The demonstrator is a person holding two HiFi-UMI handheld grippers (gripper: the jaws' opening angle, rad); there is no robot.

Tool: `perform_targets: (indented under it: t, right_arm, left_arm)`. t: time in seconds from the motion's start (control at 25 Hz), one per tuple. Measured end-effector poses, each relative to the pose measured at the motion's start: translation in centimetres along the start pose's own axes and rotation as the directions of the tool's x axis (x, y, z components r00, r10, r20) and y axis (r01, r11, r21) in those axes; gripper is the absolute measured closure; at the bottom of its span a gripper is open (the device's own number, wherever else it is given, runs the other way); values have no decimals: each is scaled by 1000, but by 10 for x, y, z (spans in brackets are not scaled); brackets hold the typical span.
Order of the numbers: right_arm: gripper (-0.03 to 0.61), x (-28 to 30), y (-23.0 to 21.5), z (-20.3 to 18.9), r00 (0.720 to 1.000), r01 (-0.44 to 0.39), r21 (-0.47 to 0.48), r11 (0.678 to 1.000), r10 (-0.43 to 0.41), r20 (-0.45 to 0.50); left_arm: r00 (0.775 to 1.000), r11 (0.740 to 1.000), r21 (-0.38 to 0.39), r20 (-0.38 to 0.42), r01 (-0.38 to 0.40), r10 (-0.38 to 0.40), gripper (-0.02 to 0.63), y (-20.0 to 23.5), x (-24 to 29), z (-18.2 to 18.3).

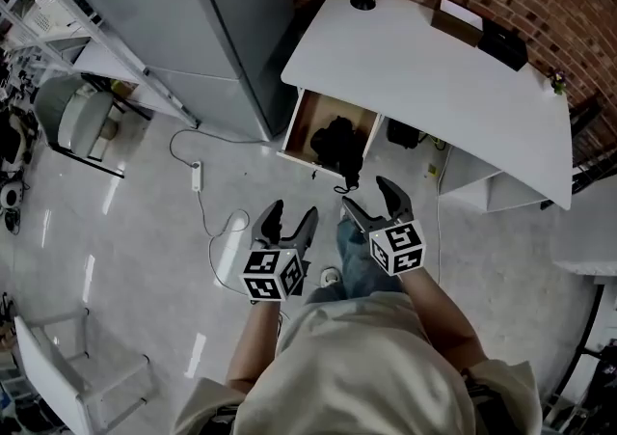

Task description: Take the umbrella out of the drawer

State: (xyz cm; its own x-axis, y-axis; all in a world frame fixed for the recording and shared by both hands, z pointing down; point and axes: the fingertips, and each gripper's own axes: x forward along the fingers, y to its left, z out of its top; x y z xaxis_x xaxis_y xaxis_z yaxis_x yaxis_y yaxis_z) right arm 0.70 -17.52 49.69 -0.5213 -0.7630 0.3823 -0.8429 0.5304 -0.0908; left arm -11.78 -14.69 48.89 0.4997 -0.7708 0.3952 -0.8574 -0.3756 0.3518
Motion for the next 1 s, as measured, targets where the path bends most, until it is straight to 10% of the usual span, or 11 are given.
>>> perform_targets:
  t: [0.56, 1.0]
  right_arm:
    - [240, 140, -92, -41, 984, -20, 31, 999, 25, -178]
    - [240, 239, -138, -128, 921, -6, 71, 997, 33, -389]
  left_arm:
    - [996, 995, -69, -70, -67, 63, 316, 49, 112, 22]
    - [986, 987, -117, -132, -115, 99, 316, 84, 180, 12]
